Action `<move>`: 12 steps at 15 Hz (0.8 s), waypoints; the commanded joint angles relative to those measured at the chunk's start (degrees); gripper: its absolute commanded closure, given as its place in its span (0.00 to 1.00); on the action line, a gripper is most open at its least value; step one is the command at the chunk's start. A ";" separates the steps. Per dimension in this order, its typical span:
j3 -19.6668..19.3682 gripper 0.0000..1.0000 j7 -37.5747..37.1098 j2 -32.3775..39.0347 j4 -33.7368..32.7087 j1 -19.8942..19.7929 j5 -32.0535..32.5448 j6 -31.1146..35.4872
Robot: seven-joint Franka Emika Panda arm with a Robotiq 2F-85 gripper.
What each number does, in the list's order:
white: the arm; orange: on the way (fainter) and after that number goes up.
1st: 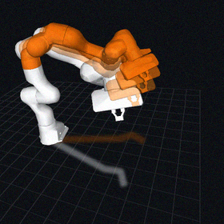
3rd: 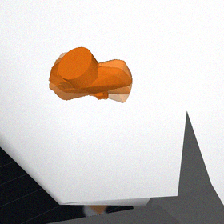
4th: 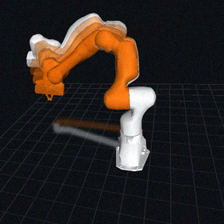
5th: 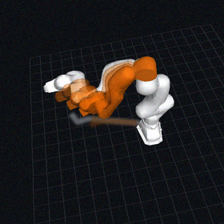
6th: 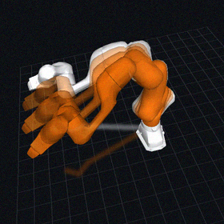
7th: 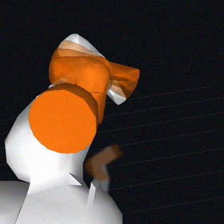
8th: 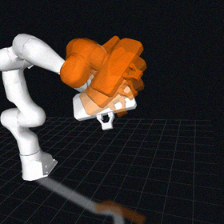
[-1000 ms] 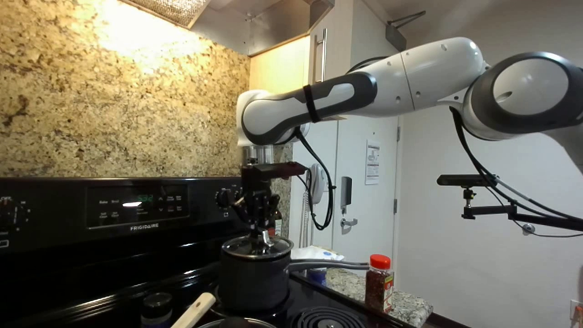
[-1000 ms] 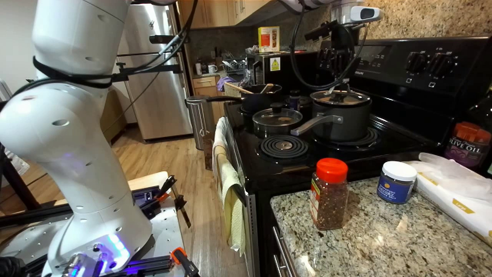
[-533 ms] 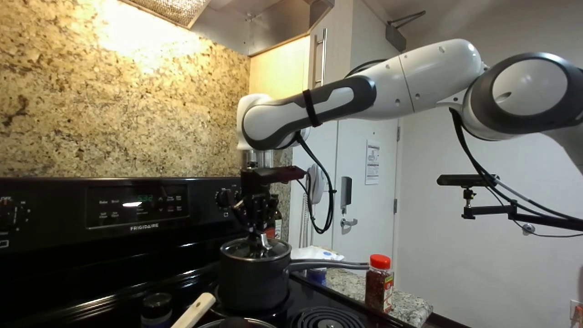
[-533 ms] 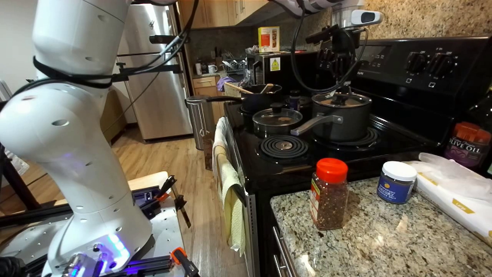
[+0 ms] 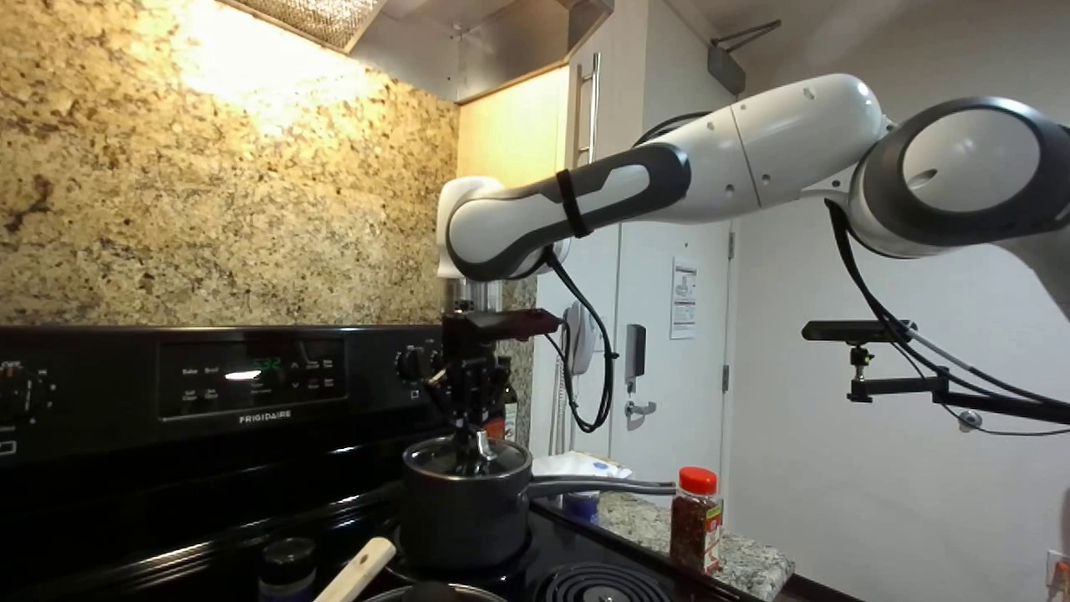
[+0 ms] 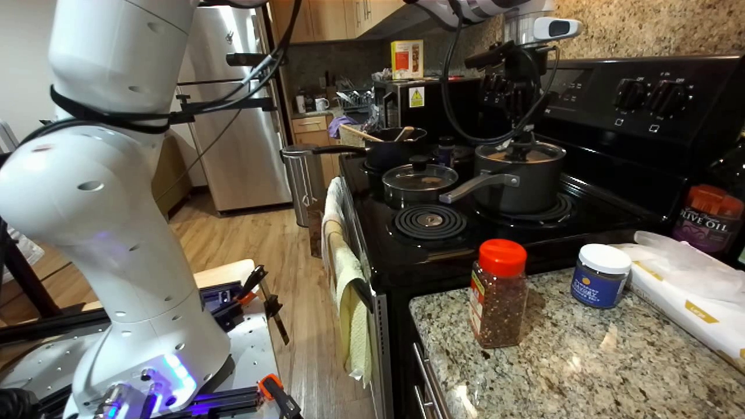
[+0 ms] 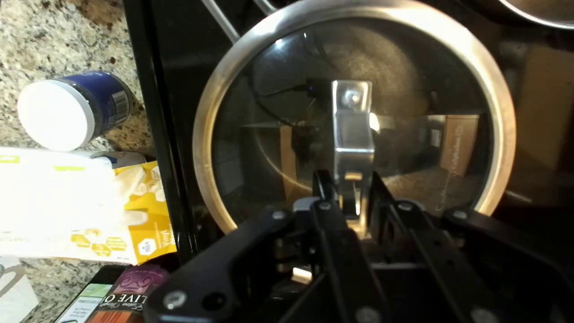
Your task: Put the right lid on the right black pot
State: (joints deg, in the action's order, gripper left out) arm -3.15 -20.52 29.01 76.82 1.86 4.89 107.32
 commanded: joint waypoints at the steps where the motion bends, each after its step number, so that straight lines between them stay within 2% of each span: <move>1: 0.08 0.94 1.60 -2.21 2.10 -0.37 -1.24 -0.16; 3: 0.10 0.93 1.70 -2.36 2.14 -0.19 -1.05 -1.57; 4: 0.06 0.55 1.33 -2.51 2.26 -0.10 -1.04 -2.20; 5: 0.17 0.54 1.34 -2.67 2.35 -0.13 -1.32 -2.90; 12: 0.76 0.11 1.28 -5.61 2.77 0.42 -1.56 -9.70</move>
State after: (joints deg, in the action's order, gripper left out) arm -2.85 -20.52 27.03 77.04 2.13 4.72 99.78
